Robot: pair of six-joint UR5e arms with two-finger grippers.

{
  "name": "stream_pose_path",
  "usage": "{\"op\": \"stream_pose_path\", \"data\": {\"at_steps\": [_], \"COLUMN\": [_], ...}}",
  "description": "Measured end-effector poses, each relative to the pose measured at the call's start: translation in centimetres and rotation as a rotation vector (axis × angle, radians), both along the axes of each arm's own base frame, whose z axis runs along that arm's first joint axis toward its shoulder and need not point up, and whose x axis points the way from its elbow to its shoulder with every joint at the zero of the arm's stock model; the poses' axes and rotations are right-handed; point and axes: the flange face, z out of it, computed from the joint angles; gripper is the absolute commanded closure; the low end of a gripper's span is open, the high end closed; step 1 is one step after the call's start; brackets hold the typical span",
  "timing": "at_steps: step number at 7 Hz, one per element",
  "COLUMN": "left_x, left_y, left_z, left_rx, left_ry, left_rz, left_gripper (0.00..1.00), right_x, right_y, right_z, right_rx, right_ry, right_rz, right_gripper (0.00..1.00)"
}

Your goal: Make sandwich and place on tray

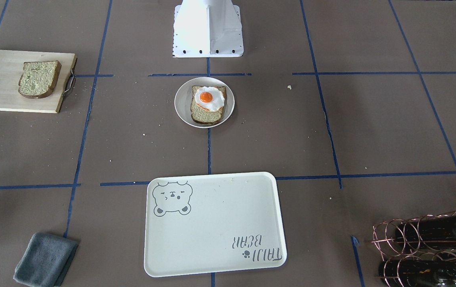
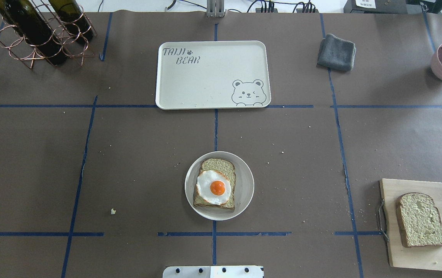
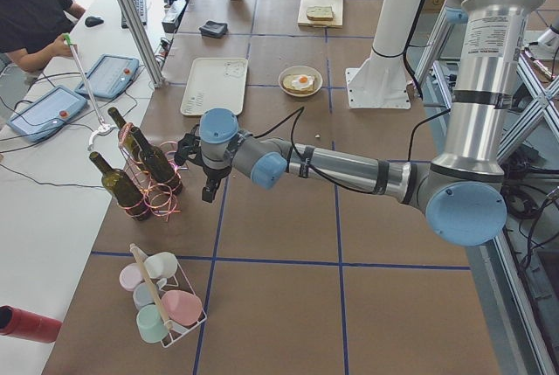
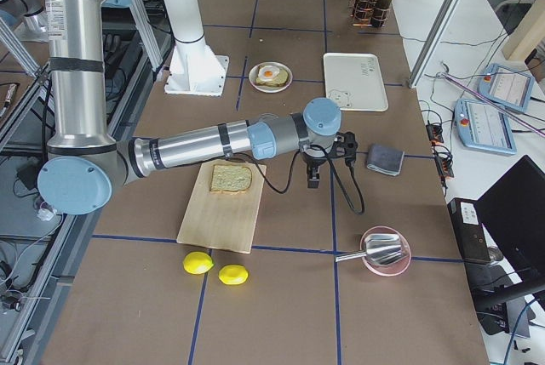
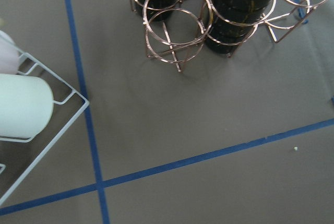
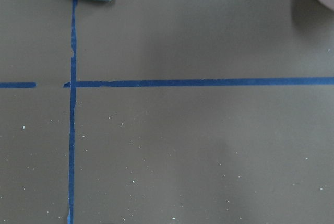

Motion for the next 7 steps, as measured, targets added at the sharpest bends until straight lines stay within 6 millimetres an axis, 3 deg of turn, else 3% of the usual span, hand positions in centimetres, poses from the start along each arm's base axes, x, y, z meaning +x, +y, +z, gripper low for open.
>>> {"op": "stream_pose_path", "data": {"at_steps": [1,3,5,7], "left_x": [2.3,5.1,5.7,5.8], "left_y": [0.1,0.3,0.5,0.7], "left_z": [-1.1,-2.5,-3.5,-3.9], "left_rx": [-0.026,-0.046,-0.052,-0.052], "left_ry": [0.03,0.064,0.081,0.088], "left_rz": [-0.009,-0.012,-0.02,-0.023], "left_gripper": [0.0,0.0,0.0,0.0], "right_x": [-2.2,-4.6,-8.0,-9.5], "right_y": [2.7,8.0,13.0,17.3], "right_z": [0.9,3.4,5.7,6.9], "right_rx": [-0.005,-0.015,-0.012,-0.022], "right_ry": [-0.009,-0.018,0.031,0.059], "right_rz": [0.022,0.049,0.063,0.012], "right_gripper": [0.0,0.0,0.0,0.0]}}
